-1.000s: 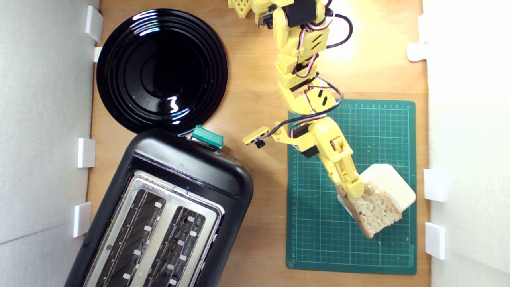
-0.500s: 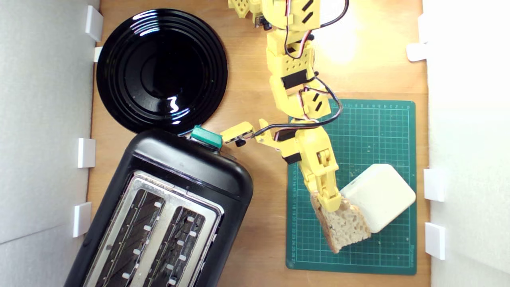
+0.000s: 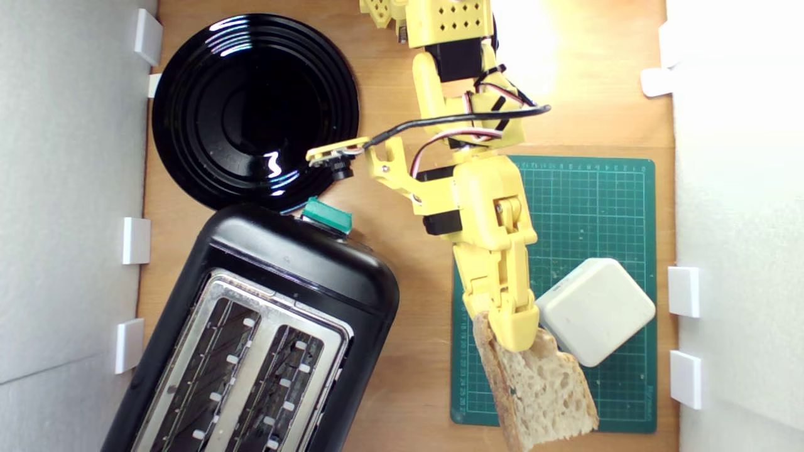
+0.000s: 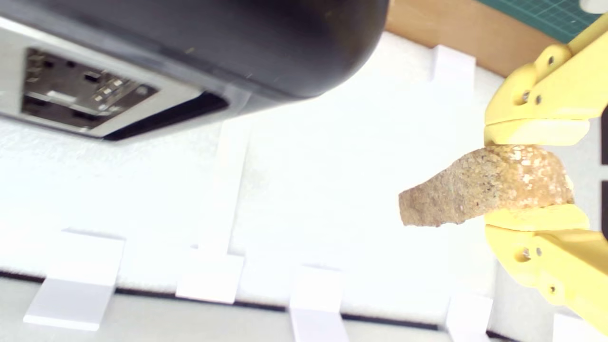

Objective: Pick bread and place in toaster

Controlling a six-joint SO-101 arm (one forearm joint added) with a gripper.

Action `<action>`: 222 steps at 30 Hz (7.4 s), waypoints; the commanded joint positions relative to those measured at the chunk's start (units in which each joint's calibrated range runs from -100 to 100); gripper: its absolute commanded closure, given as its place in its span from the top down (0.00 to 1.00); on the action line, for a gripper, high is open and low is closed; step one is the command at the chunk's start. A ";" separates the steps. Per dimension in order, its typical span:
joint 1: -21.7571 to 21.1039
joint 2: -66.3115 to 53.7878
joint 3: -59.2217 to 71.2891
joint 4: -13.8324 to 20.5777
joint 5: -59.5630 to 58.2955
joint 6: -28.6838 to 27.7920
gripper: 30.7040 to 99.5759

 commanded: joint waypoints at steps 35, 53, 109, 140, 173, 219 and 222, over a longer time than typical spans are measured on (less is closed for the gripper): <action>6.64 -39.08 -10.51 0.01 46.16 34.30 0.38; 20.66 -38.91 -23.49 0.01 56.66 45.65 0.38; 31.05 -7.05 -64.98 -6.43 73.46 55.38 0.38; 29.76 2.44 -71.97 -6.43 73.21 54.96 0.38; 29.93 9.68 -75.24 -6.43 72.70 54.91 0.38; 30.09 29.14 -81.05 -6.16 72.61 54.02 0.39; 29.93 30.97 -82.32 -5.71 72.61 53.81 0.39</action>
